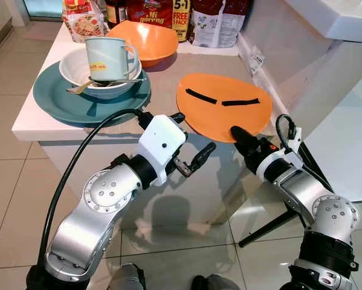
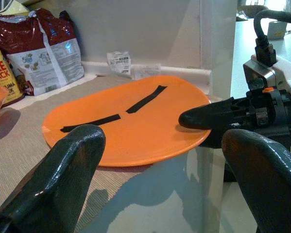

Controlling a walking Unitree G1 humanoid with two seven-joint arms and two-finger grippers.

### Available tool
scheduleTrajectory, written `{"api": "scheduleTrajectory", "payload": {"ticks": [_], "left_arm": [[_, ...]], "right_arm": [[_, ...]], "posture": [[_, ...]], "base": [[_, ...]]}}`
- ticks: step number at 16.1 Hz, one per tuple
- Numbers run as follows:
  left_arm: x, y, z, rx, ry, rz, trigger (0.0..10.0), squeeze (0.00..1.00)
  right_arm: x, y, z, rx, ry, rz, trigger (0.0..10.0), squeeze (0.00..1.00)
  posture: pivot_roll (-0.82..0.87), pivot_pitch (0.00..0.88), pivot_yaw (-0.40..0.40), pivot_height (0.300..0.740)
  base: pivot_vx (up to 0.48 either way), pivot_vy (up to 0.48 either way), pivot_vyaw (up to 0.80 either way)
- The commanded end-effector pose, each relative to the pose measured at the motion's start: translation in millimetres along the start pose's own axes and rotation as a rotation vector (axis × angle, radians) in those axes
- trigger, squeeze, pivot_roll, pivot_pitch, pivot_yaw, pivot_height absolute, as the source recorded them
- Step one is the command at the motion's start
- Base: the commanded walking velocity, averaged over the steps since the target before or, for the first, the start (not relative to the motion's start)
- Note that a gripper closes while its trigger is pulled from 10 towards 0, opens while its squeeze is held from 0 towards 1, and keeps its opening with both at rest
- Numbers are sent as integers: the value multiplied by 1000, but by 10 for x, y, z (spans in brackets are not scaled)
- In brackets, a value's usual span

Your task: Setting the table

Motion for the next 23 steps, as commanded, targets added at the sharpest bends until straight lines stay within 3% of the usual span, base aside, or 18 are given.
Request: {"api": "scheduleTrajectory", "payload": {"ticks": [1,16,20,23], "left_arm": [[-6,-60,43,9,-15,-28,10000,0],[-30,-70,-5,17,8,-40,10000,0],[-94,130,-125,7,41,78,10000,0],[-115,276,-103,-9,18,158,10000,0]], "right_arm": [[-10,-48,28,-11,-5,-20,0,0],[-6,-69,48,42,-49,-5,0,0],[-184,137,120,48,-126,74,0,0],[-325,203,141,72,-180,114,0,0]], "posture": [[108,106,-91,740],[120,73,-86,740],[108,75,-76,740],[90,71,-58,740]], "base": [[0,0,0],[0,0,0],[0,0,0],[0,0,0]]}}
Point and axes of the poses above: a point about 5 cm out from each wrist's last joint towards the gripper, its own x axis pointing out of the wrist towards the gripper, its own z axis along the axis of the wrist's last joint, y = z × x, the point moved 4 cm from there along x, pointing out of the wrist towards the gripper, and after that the axes turned 11 degrees about -x, right-handed, at the moved point
